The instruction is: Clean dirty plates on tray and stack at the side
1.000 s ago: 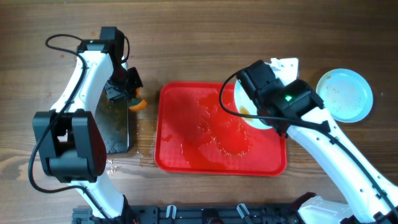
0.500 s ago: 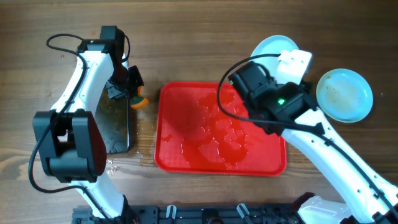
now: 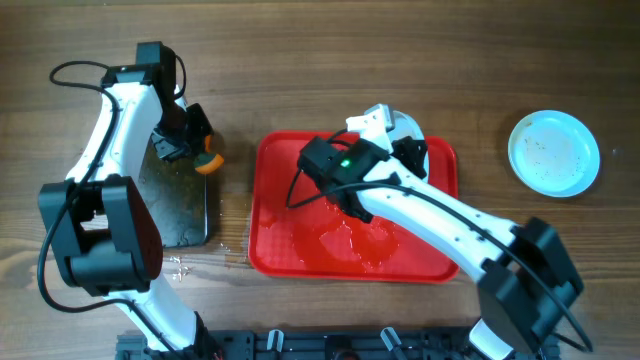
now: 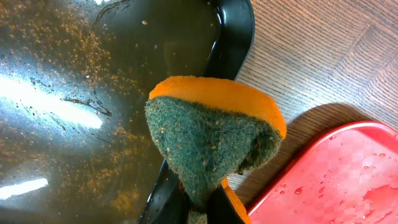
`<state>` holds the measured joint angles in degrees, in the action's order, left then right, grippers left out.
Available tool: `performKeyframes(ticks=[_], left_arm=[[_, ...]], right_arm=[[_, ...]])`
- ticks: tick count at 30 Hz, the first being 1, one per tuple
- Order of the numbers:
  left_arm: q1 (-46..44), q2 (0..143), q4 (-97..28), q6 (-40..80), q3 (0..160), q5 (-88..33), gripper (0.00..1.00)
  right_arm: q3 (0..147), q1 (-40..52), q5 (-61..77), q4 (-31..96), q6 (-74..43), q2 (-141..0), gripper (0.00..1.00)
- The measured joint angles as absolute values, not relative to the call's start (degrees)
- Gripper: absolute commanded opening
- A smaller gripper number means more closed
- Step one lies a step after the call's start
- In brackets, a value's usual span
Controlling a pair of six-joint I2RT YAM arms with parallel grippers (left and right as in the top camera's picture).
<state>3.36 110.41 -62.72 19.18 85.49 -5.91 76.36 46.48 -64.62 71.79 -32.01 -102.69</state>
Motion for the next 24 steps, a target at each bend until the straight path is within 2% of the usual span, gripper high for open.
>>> performKeyframes(ticks=[4,12,16,21,24], left_arm=[[3.4,110.4,-62.7,19.2,85.5,-5.9,0.04],[3.4,110.4,-63.0,19.2,85.5,-5.9,0.04],[3.4,110.4,-63.2,19.2,85.5,-5.9,0.04],[3.4,110.4,-63.4,19.2,85.5,-5.9,0.04],[3.4,110.4,-63.4,19.2,85.5,-5.9,0.04]], right_arm=[[76.4,47.1,-64.5,72.5,-32.2,-103.2,0.05],[76.4,45.1,-55.6,76.6,-49.4,-103.2,0.05],[76.4,41.6,-49.8,74.9,-52.9,-101.6,0.04],[76.4,33.8,-42.3,73.9,-54.1,-92.7,0.05],[76.7,23.8,-36.9,73.2,-53.5,-87.4,0.05]])
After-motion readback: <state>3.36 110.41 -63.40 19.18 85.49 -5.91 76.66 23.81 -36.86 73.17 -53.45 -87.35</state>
